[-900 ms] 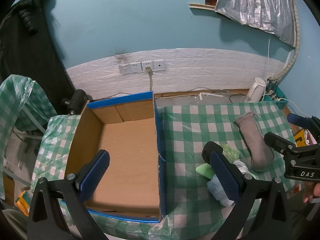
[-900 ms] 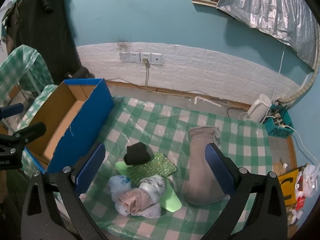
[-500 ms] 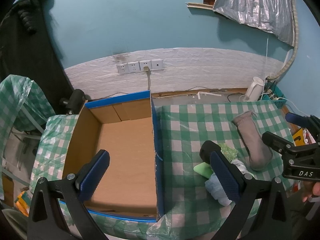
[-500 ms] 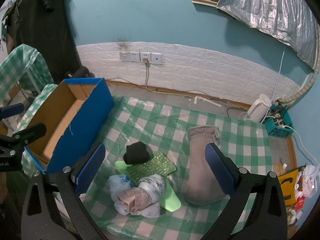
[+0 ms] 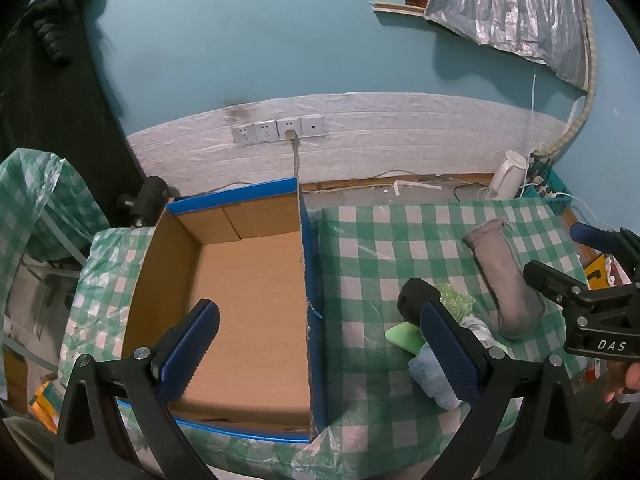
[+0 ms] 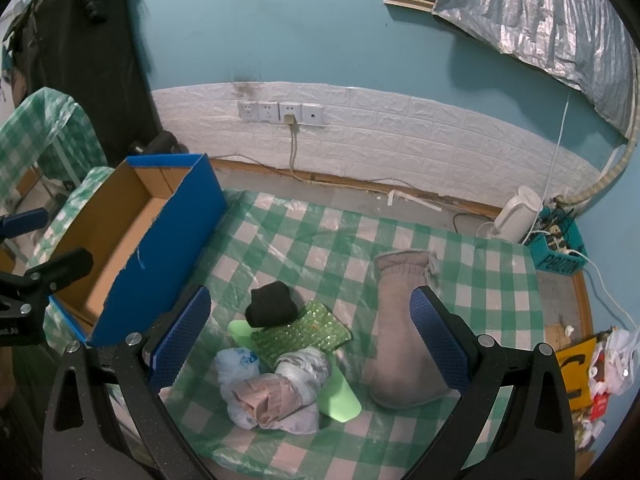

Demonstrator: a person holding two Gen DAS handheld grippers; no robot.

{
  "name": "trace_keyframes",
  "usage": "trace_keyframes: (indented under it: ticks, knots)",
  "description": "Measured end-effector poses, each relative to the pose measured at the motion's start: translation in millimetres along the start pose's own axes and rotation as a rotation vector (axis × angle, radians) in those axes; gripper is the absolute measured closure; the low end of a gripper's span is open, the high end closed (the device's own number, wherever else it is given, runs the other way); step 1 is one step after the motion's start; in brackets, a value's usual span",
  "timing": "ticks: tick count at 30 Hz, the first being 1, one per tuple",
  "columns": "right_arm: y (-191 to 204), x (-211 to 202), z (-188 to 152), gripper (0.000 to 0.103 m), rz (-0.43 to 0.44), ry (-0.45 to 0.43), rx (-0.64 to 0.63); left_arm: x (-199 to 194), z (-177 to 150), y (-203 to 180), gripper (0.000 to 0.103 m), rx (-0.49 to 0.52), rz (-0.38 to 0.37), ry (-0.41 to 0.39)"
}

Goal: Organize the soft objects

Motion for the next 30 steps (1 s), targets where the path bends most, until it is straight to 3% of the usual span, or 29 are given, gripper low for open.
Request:
trace_keyframes:
  ticks: [30]
  knots:
    - [0.0,1.9,-1.3,0.003,-0.001,0.006,-0.001,-0.1,-3.2,-4.4,0.002,0.009,0.001,0.003]
Point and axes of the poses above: each gripper's, at about its wrist camera, not at the fingertips, and x roughly the way its jaws point, y to its left, z to its top, the point moved 8 cm from there along x, roughly the way its jaws point, and after that the axes turned 8 degrees about -x, right-handed, at the moved point
